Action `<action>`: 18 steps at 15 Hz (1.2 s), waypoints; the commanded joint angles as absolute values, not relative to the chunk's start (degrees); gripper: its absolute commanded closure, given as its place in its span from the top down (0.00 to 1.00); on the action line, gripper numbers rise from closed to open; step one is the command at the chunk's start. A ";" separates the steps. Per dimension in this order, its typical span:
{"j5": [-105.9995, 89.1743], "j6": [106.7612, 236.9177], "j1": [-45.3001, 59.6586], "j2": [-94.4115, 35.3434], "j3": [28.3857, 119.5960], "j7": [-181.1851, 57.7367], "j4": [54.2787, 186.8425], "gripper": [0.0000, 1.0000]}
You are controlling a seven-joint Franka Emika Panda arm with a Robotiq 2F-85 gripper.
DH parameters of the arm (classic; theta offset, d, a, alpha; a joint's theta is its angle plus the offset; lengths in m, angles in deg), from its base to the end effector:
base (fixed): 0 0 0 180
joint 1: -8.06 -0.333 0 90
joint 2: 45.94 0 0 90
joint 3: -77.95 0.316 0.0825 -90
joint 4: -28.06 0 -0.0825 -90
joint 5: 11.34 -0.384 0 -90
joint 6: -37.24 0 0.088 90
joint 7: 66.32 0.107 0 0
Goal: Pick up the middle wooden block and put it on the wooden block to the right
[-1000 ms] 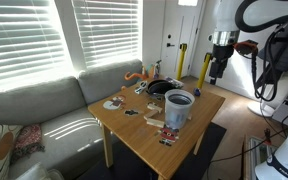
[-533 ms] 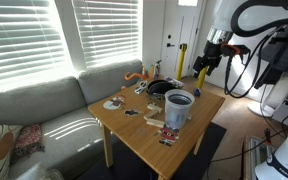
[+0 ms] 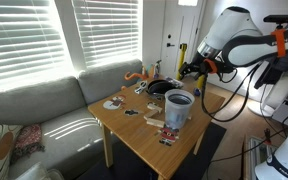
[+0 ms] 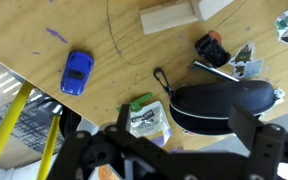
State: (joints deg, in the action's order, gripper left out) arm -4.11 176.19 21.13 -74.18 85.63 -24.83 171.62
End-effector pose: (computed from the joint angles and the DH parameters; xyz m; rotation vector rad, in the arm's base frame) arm 0.4282 -0.0373 0.4961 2.8282 -1.1014 0.6725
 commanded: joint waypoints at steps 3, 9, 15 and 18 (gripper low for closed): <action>-2.77 177.04 21.45 -74.13 86.54 -22.37 172.63 1.00; -4.59 171.50 22.90 -69.85 88.09 -6.78 168.95 1.00; -13.39 157.61 17.81 -66.26 83.72 -2.12 163.24 1.00; -22.16 154.57 14.51 -65.66 80.85 -5.81 163.29 1.00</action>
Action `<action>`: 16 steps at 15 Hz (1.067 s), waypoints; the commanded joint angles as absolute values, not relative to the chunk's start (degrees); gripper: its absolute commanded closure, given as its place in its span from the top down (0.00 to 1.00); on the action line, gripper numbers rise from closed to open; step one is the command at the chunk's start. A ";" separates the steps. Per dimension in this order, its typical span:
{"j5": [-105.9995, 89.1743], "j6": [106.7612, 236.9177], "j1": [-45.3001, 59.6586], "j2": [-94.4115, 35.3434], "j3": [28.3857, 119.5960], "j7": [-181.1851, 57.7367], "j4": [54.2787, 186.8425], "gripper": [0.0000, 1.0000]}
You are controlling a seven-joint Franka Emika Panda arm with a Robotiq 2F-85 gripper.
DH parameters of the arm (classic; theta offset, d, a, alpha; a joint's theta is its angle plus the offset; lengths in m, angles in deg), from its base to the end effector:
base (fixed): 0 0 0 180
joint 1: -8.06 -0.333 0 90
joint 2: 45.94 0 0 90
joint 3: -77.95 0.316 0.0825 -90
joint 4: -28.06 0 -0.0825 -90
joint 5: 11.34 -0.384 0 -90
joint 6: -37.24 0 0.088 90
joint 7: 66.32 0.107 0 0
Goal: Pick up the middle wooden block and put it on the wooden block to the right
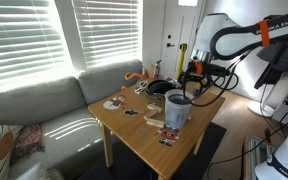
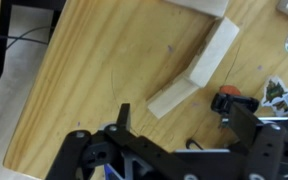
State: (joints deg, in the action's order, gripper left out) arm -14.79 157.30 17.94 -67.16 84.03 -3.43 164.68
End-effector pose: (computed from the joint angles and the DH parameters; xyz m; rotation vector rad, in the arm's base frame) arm 0.4409 -0.0244 0.4668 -2.5506 1.7406 -0.0963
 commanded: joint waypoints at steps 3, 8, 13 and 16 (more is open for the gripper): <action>-25.49 158.92 14.15 -66.96 80.32 -4.46 164.63 1.00; -24.00 161.82 14.45 -65.00 80.65 -2.99 165.34 1.00; -24.20 168.25 14.31 -61.85 80.51 0.12 166.97 0.95; -24.67 168.55 13.57 -60.44 80.45 0.64 166.89 0.84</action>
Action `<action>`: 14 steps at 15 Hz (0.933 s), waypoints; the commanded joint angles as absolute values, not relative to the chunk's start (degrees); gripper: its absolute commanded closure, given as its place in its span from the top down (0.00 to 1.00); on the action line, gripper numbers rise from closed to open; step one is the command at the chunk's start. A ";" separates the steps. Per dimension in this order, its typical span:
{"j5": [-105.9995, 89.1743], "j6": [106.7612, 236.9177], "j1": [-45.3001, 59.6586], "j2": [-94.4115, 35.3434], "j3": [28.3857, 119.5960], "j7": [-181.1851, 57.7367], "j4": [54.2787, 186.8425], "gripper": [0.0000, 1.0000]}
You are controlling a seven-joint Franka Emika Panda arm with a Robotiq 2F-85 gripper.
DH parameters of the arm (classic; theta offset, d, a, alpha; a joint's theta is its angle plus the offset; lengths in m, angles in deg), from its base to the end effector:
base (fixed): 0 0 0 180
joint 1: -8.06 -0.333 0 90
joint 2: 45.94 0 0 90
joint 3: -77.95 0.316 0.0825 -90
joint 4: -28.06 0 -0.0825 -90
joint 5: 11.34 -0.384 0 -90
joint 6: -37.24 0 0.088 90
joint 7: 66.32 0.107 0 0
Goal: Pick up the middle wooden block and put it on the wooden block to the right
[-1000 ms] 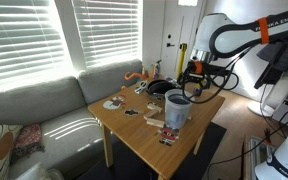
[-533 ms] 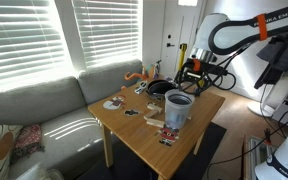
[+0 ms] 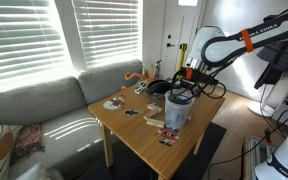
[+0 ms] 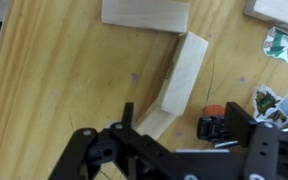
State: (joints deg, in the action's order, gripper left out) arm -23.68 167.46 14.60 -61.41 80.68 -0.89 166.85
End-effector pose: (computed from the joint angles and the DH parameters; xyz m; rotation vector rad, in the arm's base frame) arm 0.4613 -0.0251 0.4222 -2.3074 1.8259 -0.0320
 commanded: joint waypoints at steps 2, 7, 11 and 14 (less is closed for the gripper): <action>-24.76 168.25 13.21 -60.16 80.51 0.86 166.87 0.60; -24.71 167.67 12.29 -60.59 80.69 1.57 167.02 0.28; -24.20 167.64 12.11 -60.77 80.82 2.68 167.02 0.06; -20.90 166.35 12.26 -63.64 81.67 3.20 166.43 0.07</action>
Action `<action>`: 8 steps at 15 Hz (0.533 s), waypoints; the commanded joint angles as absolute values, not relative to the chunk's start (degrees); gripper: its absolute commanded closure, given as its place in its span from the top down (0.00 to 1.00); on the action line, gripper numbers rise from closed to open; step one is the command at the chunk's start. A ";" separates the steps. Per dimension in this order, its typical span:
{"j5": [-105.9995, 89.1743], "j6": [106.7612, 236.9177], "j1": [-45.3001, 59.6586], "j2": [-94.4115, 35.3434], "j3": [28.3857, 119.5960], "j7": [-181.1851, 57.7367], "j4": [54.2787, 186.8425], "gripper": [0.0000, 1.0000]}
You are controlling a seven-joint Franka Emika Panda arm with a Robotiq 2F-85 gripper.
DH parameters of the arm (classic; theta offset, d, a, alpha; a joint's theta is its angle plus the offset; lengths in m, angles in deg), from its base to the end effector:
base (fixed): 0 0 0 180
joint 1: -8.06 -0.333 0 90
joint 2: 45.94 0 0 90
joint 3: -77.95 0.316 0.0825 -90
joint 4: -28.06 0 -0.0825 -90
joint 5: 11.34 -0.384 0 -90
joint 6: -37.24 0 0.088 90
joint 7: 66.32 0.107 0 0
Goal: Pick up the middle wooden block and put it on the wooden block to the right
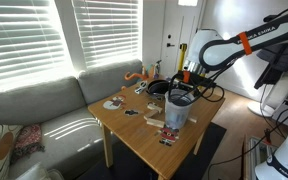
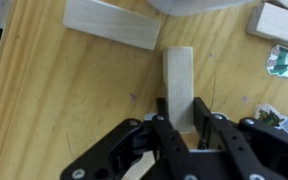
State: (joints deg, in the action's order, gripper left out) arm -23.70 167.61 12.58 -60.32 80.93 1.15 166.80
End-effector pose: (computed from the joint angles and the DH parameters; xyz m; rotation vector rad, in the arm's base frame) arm 0.4641 -0.0069 0.4140 -2.3164 1.8291 -0.0028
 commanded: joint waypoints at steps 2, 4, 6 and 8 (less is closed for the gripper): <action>-15.81 165.03 12.96 -66.59 82.86 4.53 165.70 0.07; -10.05 164.63 14.06 -69.43 84.28 7.52 165.16 0.07; -11.15 167.25 13.97 -71.55 83.84 8.92 165.09 0.07; -11.66 168.52 14.59 -72.40 83.80 10.24 164.98 0.07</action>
